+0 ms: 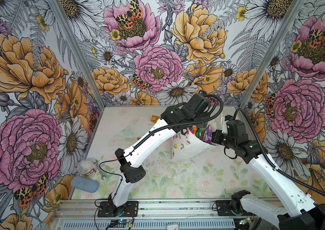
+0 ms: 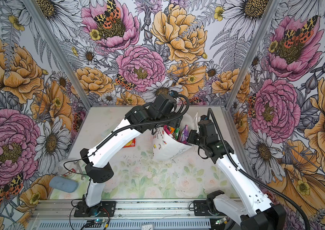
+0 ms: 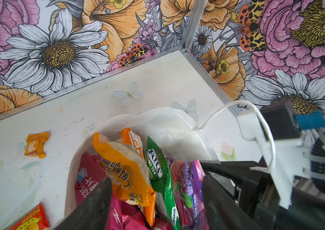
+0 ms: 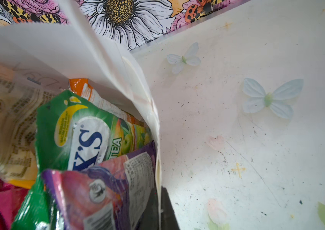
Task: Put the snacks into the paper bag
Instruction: 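Lower the bread packet into the paper bag and open the left gripper, then lift the left gripper out of the bag and swing toward the orange candy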
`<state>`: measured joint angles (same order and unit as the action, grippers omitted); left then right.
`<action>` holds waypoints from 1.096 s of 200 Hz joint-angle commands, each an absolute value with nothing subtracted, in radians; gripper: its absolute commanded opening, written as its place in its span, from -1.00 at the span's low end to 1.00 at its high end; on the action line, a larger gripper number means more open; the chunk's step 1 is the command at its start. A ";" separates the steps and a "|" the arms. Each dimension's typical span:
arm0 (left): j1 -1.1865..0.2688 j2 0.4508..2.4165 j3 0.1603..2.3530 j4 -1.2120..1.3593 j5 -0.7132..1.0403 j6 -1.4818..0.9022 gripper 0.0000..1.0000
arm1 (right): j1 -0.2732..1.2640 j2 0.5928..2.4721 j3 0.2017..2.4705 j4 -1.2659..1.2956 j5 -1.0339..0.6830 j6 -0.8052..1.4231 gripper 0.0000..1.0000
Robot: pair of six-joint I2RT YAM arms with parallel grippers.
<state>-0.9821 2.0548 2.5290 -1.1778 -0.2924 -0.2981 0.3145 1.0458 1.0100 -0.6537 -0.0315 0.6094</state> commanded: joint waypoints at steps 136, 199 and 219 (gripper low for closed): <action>-0.928 2.068 2.405 -0.963 -0.016 -0.501 0.86 | 0.340 1.042 1.045 -0.574 -0.021 0.614 -1.00; -0.951 2.004 2.295 -0.870 -0.005 -0.555 0.86 | 0.341 1.034 1.040 -0.574 -0.012 0.609 -1.00; -0.986 1.956 2.275 -0.847 -0.027 -0.534 0.86 | 0.340 1.038 1.040 -0.574 -0.012 0.609 -1.00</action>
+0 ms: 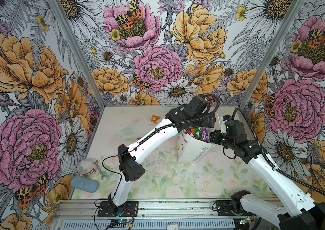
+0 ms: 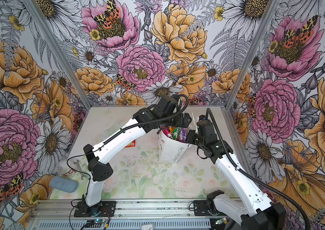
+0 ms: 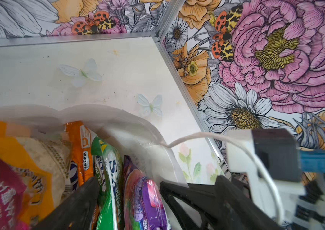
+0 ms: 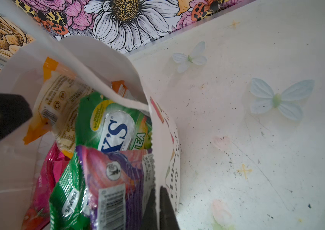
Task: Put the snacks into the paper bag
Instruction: 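Lift the left gripper out of the bag and swing toward the orange candy, then lower the left gripper onto the small orange candy and grasp it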
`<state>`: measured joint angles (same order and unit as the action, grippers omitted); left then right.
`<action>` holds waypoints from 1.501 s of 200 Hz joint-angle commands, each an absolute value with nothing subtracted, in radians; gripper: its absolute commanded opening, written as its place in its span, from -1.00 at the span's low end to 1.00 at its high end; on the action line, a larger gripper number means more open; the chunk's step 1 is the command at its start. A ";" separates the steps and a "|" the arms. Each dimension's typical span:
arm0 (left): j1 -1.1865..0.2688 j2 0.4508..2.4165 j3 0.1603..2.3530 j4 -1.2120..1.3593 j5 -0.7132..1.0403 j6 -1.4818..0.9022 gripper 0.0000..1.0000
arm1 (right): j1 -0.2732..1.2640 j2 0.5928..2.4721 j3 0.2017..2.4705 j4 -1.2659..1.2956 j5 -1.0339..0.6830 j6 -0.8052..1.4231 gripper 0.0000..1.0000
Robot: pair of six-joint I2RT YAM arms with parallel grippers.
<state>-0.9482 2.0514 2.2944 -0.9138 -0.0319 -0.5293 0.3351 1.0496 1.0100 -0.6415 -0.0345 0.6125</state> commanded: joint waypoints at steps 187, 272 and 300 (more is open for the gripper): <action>-0.615 1.108 1.558 -0.720 -0.484 -0.446 0.86 | 0.340 1.053 1.051 -0.577 -0.006 0.607 -1.00; -0.110 1.397 1.212 -0.464 0.057 -0.492 0.89 | 0.339 1.065 1.056 -0.581 0.000 0.603 -1.00; -0.138 1.598 1.289 -0.438 -0.009 -0.433 0.95 | 0.340 1.067 1.053 -0.581 -0.001 0.600 -1.00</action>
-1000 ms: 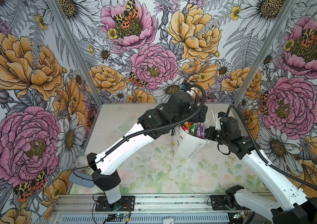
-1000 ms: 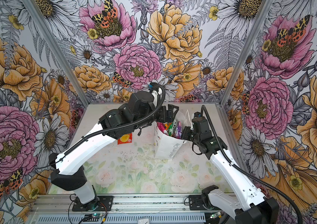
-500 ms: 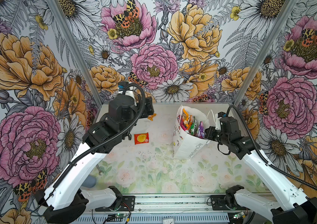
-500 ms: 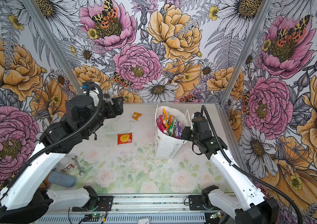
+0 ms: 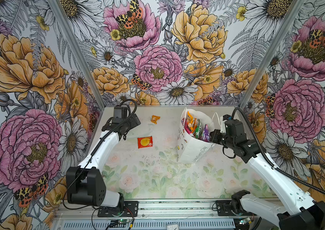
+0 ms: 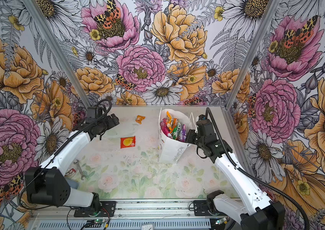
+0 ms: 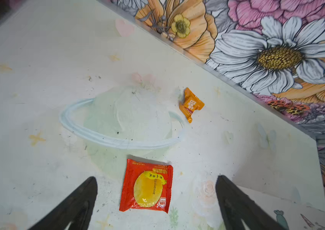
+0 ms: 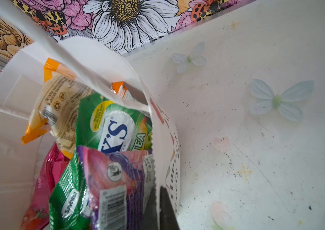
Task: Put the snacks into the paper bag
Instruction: 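Lower the left gripper onto the small orange candy and grasp it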
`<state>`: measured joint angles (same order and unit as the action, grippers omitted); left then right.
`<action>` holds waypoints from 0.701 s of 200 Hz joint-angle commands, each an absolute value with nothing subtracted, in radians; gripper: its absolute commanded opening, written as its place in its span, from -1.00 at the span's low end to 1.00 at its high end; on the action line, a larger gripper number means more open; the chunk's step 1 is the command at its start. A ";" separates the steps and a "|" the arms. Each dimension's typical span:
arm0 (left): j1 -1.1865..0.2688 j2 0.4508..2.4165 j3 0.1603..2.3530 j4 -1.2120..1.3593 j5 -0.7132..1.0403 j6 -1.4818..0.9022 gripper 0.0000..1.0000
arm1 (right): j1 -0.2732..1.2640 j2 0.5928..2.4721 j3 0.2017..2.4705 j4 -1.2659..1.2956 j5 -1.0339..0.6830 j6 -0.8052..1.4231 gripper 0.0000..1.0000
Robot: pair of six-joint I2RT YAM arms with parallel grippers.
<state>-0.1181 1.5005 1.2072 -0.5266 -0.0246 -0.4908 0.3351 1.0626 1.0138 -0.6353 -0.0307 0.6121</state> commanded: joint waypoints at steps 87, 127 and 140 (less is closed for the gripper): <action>-0.253 2.261 1.950 -0.721 0.009 -0.185 0.92 | 0.334 1.047 1.034 -0.597 0.003 0.590 -1.00; -0.265 2.454 2.198 -0.871 0.011 -0.113 0.92 | 0.333 1.063 1.032 -0.600 0.003 0.588 -1.00; -0.263 2.507 2.270 -0.918 -0.014 -0.093 0.89 | 0.332 1.072 1.028 -0.600 0.000 0.587 -1.00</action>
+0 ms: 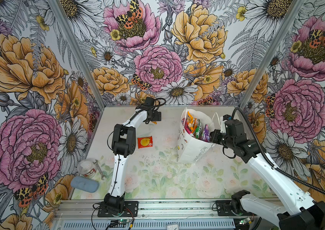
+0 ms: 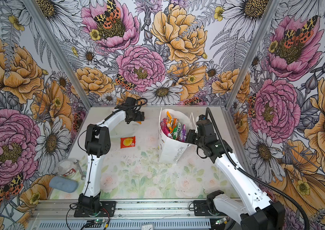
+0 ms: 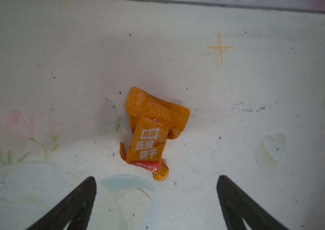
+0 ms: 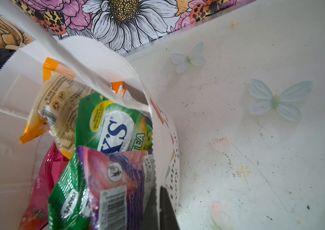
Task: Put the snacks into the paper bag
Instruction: 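Lower the left gripper onto the small orange candy and grasp it, then lift the orange candy with the left gripper and carry it over the bag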
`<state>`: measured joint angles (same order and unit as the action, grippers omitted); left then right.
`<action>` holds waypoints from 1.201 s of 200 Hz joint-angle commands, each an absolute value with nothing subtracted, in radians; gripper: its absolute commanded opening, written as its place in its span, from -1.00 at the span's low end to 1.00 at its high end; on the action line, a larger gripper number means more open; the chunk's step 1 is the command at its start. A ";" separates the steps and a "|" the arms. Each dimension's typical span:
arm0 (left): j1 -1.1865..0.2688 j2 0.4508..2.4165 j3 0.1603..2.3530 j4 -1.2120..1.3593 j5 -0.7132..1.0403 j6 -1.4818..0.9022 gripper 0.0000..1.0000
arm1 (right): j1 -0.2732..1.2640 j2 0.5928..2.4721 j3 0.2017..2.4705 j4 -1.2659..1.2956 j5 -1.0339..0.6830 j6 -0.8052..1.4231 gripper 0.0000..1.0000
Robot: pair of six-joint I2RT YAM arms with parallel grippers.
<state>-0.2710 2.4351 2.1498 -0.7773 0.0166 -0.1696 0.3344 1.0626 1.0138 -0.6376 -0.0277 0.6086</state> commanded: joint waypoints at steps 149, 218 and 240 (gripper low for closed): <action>-0.259 2.636 2.446 -0.985 0.003 -0.158 -0.46 | 0.330 1.097 1.044 -0.599 -0.008 0.593 -1.00; -0.299 2.303 2.080 -0.832 0.045 -0.309 -0.49 | 0.326 1.101 1.069 -0.605 0.018 0.561 -1.00; -0.304 2.123 1.860 -0.724 0.062 -0.339 -0.48 | 0.329 1.122 1.089 -0.614 0.009 0.562 -1.00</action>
